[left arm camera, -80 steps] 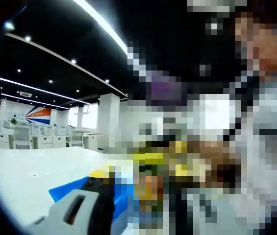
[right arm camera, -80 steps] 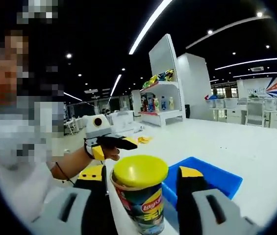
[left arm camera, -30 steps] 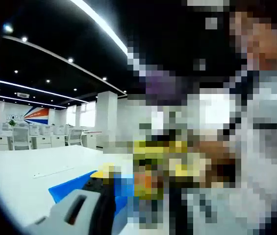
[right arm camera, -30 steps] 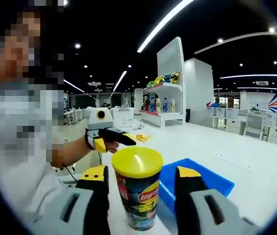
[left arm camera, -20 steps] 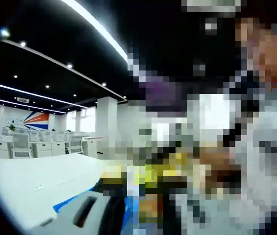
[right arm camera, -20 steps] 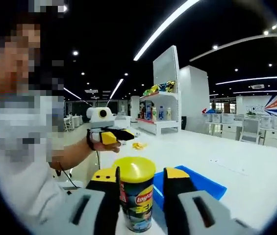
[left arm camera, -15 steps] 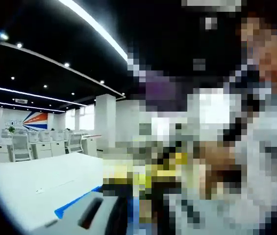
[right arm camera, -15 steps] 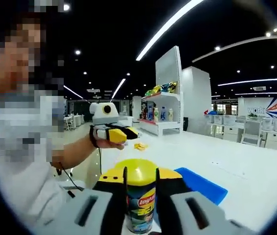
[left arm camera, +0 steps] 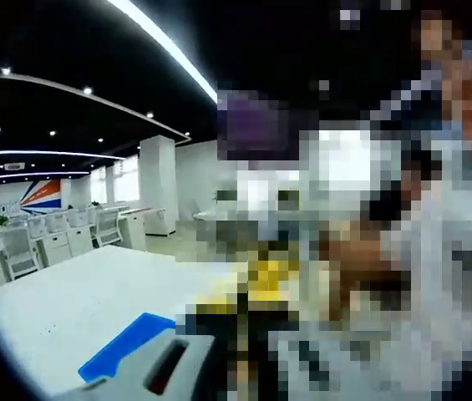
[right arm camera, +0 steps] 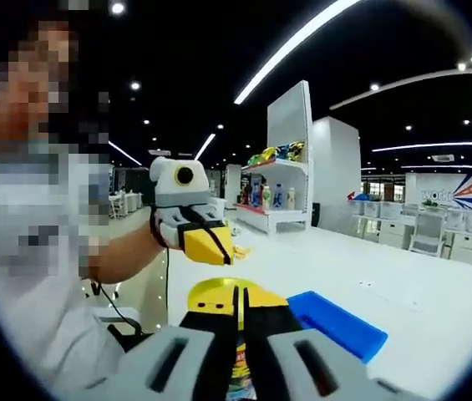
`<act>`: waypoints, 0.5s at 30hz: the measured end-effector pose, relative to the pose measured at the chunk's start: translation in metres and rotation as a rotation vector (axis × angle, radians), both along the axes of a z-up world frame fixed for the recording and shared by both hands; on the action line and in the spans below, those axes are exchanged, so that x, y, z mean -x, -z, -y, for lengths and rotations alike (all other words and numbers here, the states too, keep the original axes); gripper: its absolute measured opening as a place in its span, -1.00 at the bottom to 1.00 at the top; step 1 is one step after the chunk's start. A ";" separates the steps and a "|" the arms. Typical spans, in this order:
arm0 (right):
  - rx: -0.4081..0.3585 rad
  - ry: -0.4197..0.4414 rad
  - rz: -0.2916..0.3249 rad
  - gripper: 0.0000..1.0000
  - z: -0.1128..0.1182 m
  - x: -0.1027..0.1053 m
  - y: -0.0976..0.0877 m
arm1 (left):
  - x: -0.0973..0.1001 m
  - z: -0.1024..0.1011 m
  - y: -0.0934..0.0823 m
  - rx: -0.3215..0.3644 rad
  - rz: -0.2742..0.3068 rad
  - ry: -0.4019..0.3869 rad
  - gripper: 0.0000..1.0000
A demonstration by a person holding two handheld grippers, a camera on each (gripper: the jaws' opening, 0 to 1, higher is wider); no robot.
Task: Open the lid of the chip container on the table, take out the chips, place them into the box in front of the container, and close the lid
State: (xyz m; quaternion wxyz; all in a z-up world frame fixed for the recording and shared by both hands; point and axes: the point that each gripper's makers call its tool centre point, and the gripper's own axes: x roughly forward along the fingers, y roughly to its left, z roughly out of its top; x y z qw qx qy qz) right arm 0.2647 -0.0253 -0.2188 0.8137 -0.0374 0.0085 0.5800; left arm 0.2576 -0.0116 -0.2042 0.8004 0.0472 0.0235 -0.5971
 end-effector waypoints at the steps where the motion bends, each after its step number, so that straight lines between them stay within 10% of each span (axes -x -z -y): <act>1: 0.006 -0.005 0.001 -0.94 -0.001 0.001 0.000 | 0.000 0.000 0.002 -0.011 -0.011 0.002 -0.95; 15: 0.044 -0.028 -0.063 -0.97 -0.013 -0.001 0.009 | -0.012 -0.004 0.023 -0.073 -0.006 -0.042 -0.95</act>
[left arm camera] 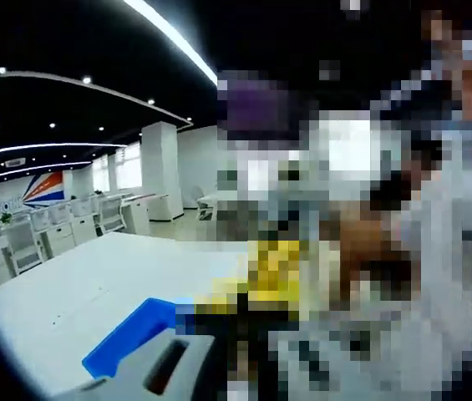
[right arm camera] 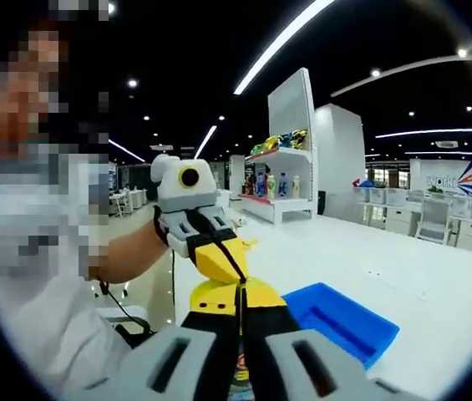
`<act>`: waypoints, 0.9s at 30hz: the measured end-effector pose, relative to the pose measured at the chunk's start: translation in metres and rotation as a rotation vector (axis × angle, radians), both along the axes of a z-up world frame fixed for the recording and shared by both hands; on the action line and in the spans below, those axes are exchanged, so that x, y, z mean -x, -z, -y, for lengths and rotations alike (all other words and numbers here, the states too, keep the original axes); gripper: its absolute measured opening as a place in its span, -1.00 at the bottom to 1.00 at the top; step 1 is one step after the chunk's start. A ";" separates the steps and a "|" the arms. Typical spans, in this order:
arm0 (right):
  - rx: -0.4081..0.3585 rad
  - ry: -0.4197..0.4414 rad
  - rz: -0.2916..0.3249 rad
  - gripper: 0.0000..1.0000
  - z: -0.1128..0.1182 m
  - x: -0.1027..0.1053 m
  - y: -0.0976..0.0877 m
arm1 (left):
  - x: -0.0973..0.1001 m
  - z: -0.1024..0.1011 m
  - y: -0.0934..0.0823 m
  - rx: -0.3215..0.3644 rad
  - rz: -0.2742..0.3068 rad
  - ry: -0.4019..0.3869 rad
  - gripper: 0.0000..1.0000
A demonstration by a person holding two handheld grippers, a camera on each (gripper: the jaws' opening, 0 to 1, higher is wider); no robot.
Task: Open the lid of the chip container on the table, take out the chips, place them into the box in front of the container, and close the lid
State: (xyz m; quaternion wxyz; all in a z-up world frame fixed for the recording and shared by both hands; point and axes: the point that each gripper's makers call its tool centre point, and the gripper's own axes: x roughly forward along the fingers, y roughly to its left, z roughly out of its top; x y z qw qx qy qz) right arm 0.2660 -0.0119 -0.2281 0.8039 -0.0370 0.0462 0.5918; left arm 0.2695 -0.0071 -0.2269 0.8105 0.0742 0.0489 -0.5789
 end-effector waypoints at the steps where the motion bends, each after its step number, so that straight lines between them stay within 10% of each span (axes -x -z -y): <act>1: 0.014 -0.002 0.001 -0.97 -0.001 0.001 0.002 | 0.000 -0.001 0.000 0.004 -0.003 0.004 -0.95; 27: 0.076 0.016 -0.042 -0.99 -0.005 -0.001 0.009 | -0.003 -0.006 0.004 0.058 -0.034 -0.012 -0.97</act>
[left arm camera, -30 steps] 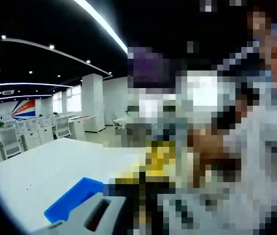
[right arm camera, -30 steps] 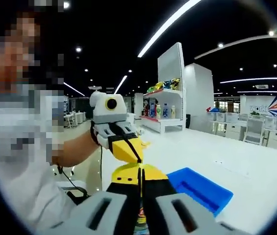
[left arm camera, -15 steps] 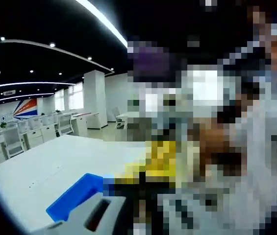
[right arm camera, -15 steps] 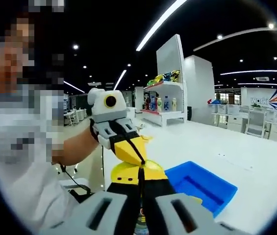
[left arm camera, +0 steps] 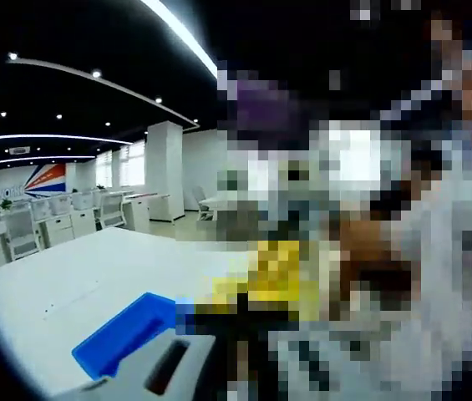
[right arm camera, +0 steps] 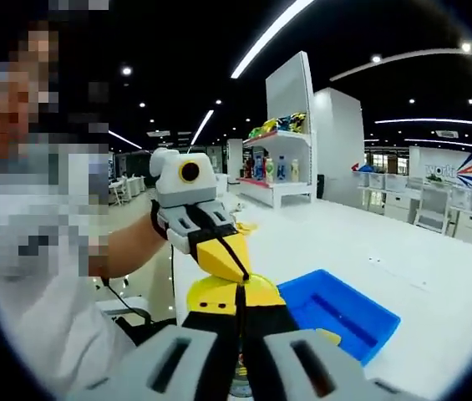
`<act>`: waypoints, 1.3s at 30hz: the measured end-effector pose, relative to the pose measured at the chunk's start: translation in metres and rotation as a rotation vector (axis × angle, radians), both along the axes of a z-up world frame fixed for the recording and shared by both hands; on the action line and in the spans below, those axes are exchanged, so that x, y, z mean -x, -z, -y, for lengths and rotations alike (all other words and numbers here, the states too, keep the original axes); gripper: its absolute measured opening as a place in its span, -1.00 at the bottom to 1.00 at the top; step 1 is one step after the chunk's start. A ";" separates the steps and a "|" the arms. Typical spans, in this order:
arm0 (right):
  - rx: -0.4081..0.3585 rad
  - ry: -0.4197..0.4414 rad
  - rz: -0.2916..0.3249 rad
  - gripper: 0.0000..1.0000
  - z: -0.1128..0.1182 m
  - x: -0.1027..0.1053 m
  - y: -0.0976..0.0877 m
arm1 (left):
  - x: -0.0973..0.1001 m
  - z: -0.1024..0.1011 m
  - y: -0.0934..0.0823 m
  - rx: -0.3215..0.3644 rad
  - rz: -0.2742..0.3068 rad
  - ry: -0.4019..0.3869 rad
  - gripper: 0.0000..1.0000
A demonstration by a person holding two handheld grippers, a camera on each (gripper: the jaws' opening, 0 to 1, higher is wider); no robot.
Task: Open the lid of the chip container on the table, take out the chips, place them into the box in front of the container, and close the lid
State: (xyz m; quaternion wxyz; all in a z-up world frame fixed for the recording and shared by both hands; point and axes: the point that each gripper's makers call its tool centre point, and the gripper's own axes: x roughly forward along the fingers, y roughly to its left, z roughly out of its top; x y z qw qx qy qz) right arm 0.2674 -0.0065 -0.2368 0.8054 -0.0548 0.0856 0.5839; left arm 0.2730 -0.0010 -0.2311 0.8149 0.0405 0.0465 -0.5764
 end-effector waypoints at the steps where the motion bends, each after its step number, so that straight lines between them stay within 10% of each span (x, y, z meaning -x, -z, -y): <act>1: -0.007 -0.003 0.000 -0.99 0.001 0.000 0.000 | -0.001 -0.001 0.000 0.005 0.003 -0.002 -0.97; 30: -0.114 -0.001 0.107 -0.98 -0.007 0.006 -0.006 | -0.002 -0.006 -0.002 0.075 0.006 -0.029 -0.95; 34: -0.223 -0.088 0.226 -0.61 -0.006 0.023 -0.027 | -0.004 -0.012 -0.008 0.063 0.155 -0.027 -0.63; 36: -0.328 -0.046 0.186 -0.16 0.003 0.020 -0.043 | 0.006 -0.016 -0.008 0.097 0.078 0.014 -0.56; 39: -0.280 0.071 0.238 -0.48 0.025 -0.004 -0.039 | 0.005 -0.030 -0.003 0.014 0.186 -0.005 -0.48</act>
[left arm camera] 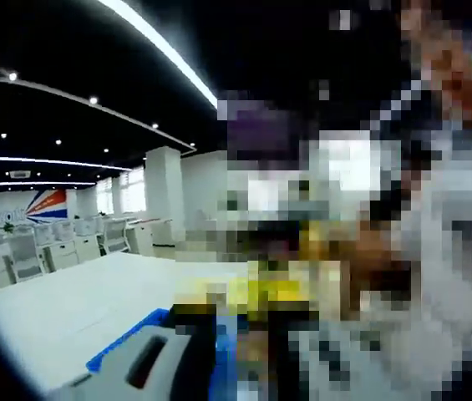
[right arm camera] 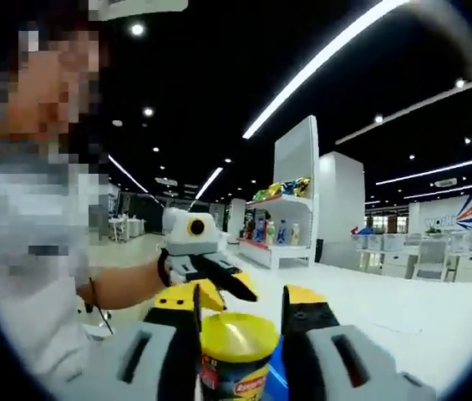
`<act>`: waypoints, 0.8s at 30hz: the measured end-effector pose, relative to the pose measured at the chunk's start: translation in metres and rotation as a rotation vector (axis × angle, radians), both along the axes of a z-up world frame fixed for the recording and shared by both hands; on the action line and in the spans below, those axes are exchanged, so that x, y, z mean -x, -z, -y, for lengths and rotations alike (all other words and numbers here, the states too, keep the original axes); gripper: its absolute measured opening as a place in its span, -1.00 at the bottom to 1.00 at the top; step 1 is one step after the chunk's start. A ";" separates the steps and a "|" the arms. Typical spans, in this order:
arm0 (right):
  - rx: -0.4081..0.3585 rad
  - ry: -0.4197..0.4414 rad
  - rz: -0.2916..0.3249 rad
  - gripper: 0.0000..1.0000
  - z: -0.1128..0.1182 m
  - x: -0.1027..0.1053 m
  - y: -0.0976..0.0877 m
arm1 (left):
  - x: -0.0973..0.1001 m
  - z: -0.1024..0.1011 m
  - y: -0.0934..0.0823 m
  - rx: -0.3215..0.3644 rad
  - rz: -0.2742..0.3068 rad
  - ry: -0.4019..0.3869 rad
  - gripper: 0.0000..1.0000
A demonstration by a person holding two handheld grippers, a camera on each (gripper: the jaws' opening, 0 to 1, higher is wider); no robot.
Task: Open the lid of the chip container on the table, take out the chips, place them into the box in front of the container, and close the lid
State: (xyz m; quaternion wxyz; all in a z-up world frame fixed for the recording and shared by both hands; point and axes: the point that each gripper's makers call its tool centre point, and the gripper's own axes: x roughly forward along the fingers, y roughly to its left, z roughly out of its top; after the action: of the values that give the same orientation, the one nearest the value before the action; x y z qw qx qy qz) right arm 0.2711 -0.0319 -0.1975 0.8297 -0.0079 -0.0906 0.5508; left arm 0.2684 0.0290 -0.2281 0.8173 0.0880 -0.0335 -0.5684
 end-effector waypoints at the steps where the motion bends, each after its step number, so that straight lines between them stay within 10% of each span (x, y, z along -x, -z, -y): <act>1: -0.018 0.012 -0.012 -0.46 0.008 -0.003 0.000 | 0.001 -0.004 0.002 -0.011 0.005 -0.004 -0.42; 4: -0.105 0.011 -0.069 -0.26 0.026 -0.005 -0.006 | 0.001 -0.021 -0.002 0.038 -0.034 -0.022 -0.37; 24: 0.223 0.244 -0.055 -0.10 0.079 -0.029 0.084 | -0.029 -0.087 0.051 0.042 -0.121 -0.247 -0.18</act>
State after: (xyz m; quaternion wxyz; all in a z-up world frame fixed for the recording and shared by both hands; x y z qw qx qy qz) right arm 0.3003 -0.1107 -0.2816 0.8866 -0.0958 -0.0048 0.4524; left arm 0.2975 0.1165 -0.2789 0.8833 0.0400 0.0151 -0.4669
